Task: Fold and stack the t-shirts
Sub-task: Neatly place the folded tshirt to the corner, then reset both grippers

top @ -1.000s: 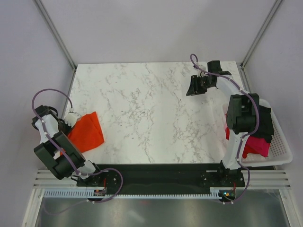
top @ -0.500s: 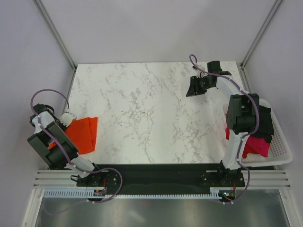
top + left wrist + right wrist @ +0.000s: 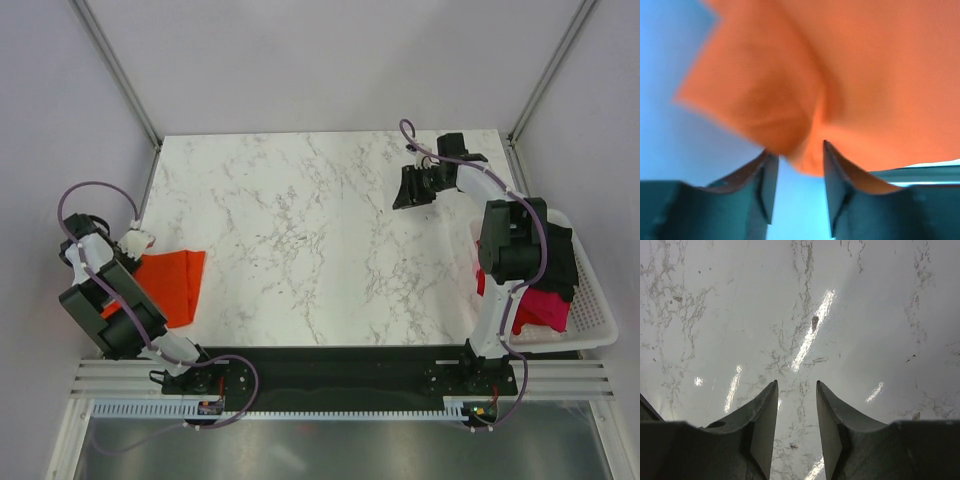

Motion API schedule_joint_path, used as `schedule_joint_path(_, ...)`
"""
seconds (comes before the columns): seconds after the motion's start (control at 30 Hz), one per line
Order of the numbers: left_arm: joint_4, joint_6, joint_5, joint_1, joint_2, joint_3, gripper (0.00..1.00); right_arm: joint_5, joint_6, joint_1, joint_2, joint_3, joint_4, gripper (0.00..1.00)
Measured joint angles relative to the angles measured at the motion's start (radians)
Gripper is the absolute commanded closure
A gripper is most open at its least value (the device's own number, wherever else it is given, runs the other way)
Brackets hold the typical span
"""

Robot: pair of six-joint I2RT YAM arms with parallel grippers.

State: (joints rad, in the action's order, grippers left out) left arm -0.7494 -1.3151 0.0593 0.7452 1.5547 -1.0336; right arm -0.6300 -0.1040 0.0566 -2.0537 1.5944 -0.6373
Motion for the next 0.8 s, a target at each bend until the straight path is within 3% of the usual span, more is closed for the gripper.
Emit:
schedule_joint_path(0.03, 0.000, 0.022, -0.015, -0.002, -0.007, -0.011, 0.46, -0.002, -0.002, 0.000, 0.003, 0.000, 0.000, 0.55)
schedule_joint_path(0.07, -0.006, 0.055, -0.034, -0.011, -0.021, -0.033, 0.24, -0.002, -0.003, 0.000, 0.008, 0.000, 0.001, 0.55)
schedule_joint_path(0.17, -0.010, 0.183, -0.107, -0.074, -0.078, -0.150, 0.01, -0.002, -0.005, 0.000, 0.041, -0.001, 0.009, 0.52)
schedule_joint_path(0.27, 0.023, 0.340, -0.183, -0.224, -0.156, -0.299, 0.00, 0.002, -0.002, 0.000, 0.089, -0.001, 0.043, 0.35)
schedule_joint_path(0.33, 0.051, 0.455, -0.234, -0.346, -0.187, -0.386, 0.00, 0.015, 0.001, 0.000, 0.119, -0.001, 0.066, 0.02)
schedule_joint_path(0.47, 0.107, 0.695, -0.308, -0.556, -0.177, -0.468, 0.00, 0.100, -0.006, 0.009, 0.161, 0.000, 0.117, 0.02)
schedule_joint_path(0.67, 0.135, 1.036, -0.356, -0.705, 0.037, -0.457, 0.00, 0.332, 0.015, 0.055, 0.210, -0.003, 0.157, 0.02)
schedule_joint_path(0.8, 0.130, 1.173, -0.351, -0.804, 0.173, -0.457, 0.00, 0.435, 0.026, 0.093, 0.266, -0.062, 0.197, 0.02)
